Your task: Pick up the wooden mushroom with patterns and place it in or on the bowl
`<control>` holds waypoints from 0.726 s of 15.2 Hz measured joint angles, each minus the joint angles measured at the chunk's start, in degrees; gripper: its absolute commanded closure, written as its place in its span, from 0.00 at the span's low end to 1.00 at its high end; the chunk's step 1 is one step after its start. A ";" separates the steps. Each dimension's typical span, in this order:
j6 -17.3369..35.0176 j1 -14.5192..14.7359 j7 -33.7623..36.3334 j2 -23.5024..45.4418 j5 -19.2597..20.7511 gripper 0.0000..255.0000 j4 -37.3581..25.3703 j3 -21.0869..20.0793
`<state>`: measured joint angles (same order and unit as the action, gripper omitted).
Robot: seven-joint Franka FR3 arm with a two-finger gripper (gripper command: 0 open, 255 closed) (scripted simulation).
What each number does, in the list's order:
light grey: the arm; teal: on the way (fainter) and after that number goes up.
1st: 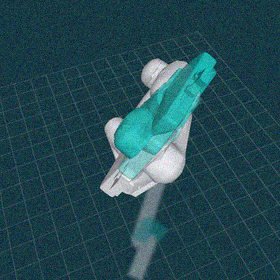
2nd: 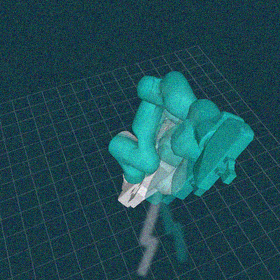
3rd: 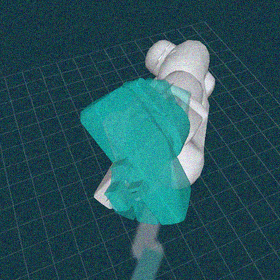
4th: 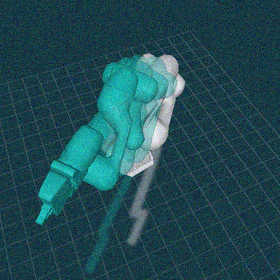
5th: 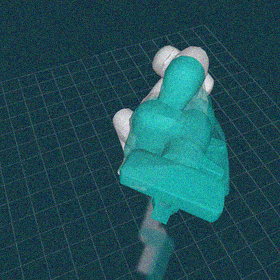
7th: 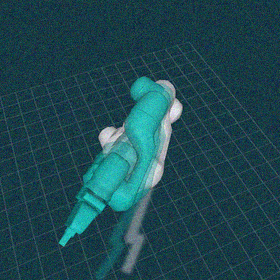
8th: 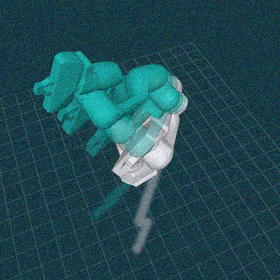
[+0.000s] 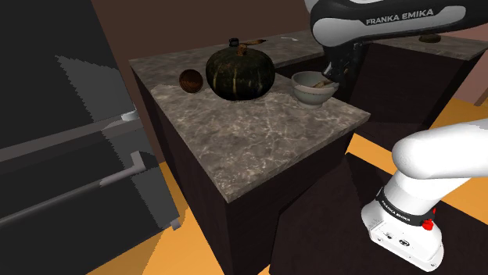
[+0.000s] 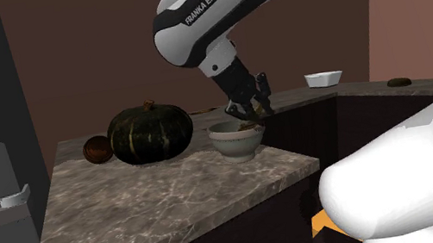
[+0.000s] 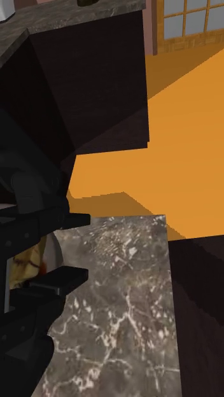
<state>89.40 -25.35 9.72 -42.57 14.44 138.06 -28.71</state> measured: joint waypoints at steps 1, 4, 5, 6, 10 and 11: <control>-0.57 -0.11 -0.37 -0.01 0.15 1.00 -0.68 0.17; -2.50 -0.43 -1.23 0.27 0.45 1.00 -3.11 0.37; -2.99 -0.46 -1.56 0.15 0.55 1.00 -3.56 0.54; -3.69 -0.60 -1.76 0.39 0.62 1.00 -4.55 0.48; -6.11 -1.05 -3.04 0.75 1.15 1.00 -7.68 0.85; -6.86 -1.22 -3.47 0.92 1.35 1.00 -8.73 0.97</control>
<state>82.53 -26.57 6.25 -41.65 15.79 129.34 -27.74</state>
